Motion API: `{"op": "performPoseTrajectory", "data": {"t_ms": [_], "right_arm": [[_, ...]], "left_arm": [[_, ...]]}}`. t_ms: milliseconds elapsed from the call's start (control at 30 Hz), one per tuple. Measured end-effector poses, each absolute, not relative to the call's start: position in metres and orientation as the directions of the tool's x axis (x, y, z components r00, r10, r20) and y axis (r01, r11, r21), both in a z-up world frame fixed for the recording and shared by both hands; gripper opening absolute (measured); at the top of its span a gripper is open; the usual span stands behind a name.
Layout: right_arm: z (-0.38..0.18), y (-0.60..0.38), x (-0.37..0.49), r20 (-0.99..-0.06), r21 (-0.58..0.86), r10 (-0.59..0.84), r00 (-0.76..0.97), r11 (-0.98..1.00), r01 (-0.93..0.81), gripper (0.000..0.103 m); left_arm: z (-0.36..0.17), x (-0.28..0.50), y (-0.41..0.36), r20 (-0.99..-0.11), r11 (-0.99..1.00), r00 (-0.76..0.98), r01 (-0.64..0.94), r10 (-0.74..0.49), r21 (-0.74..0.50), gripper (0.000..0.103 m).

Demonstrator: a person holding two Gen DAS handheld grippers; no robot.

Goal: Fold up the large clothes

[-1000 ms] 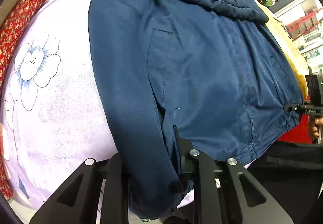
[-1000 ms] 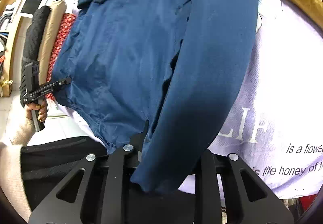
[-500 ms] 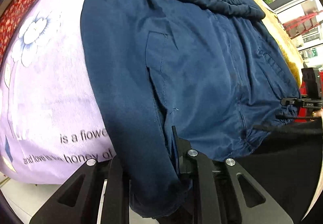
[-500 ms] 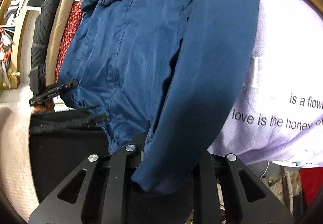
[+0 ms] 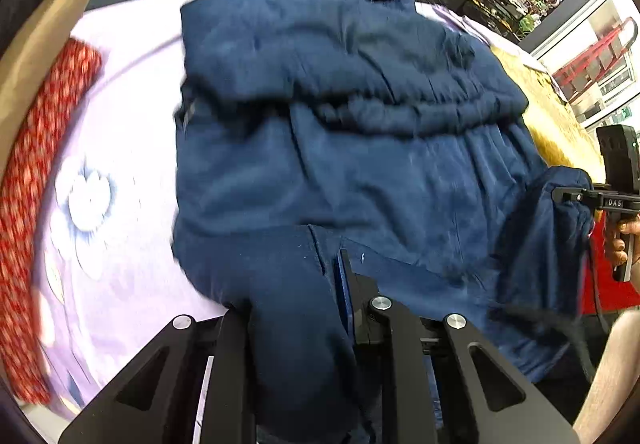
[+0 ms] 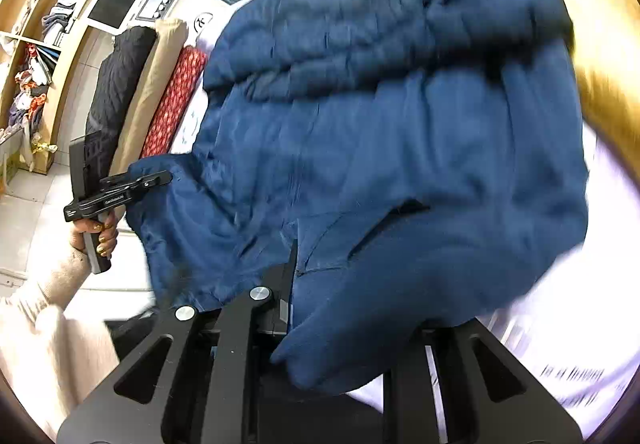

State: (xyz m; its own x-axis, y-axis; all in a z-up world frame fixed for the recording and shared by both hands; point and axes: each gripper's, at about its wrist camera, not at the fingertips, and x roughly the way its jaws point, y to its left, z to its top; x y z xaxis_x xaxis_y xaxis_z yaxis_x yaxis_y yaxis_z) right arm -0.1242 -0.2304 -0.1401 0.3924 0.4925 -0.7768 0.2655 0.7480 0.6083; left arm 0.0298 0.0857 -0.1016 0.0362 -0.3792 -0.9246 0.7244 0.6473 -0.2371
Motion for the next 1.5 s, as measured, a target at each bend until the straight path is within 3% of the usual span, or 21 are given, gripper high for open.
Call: {"op": "performPoseTrajectory", "data": {"t_ms": [500,733,867,1033,1167,1200,1233,1300,1500], "right_arm": [[-0.106,-0.361,-0.051,-0.638,0.748,0.391,0.664,0.522,0.41,0.018],[-0.106,-0.393,-0.022,-0.655,0.738,0.328,0.68,0.471,0.483,0.018],[-0.122,-0.404,-0.019,-0.667,0.737,0.333,0.667,0.426,0.525,0.018],[-0.147,-0.416,-0.016,-0.665,0.746,0.357,0.656,0.357,0.562,0.018],[-0.159,-0.422,-0.01,-0.665,0.747,0.38,0.643,0.33,0.577,0.018],[-0.162,-0.425,-0.008,-0.66,0.751,0.391,0.642,0.312,0.582,0.018],[-0.165,-0.427,-0.008,-0.656,0.753,0.4,0.64,0.3,0.585,0.018],[-0.17,-0.431,-0.006,-0.656,0.752,0.415,0.63,0.283,0.596,0.018],[-0.183,-0.438,-0.004,-0.636,0.761,0.45,0.627,0.232,0.606,0.023]], "left_arm": [[-0.073,0.157,0.023,-0.892,0.732,0.142,0.634,-0.429,-0.25,0.017],[-0.07,0.185,-0.02,-0.902,0.758,0.164,0.613,-0.399,-0.224,0.018],[-0.082,0.202,-0.024,-0.908,0.786,0.094,0.542,-0.409,-0.298,0.021],[-0.085,0.222,-0.004,-0.845,0.768,-0.026,0.404,-0.534,-0.498,0.035],[-0.082,0.228,0.012,-0.802,0.738,-0.061,0.354,-0.594,-0.574,0.042],[-0.078,0.229,0.018,-0.8,0.74,-0.043,0.352,-0.599,-0.573,0.049],[-0.076,0.23,0.023,-0.803,0.749,-0.019,0.349,-0.596,-0.564,0.068],[-0.062,0.232,0.042,-0.822,0.801,0.113,0.336,-0.557,-0.496,0.084],[-0.057,0.218,0.059,-0.869,0.844,0.183,0.395,-0.46,-0.363,0.084]]}}
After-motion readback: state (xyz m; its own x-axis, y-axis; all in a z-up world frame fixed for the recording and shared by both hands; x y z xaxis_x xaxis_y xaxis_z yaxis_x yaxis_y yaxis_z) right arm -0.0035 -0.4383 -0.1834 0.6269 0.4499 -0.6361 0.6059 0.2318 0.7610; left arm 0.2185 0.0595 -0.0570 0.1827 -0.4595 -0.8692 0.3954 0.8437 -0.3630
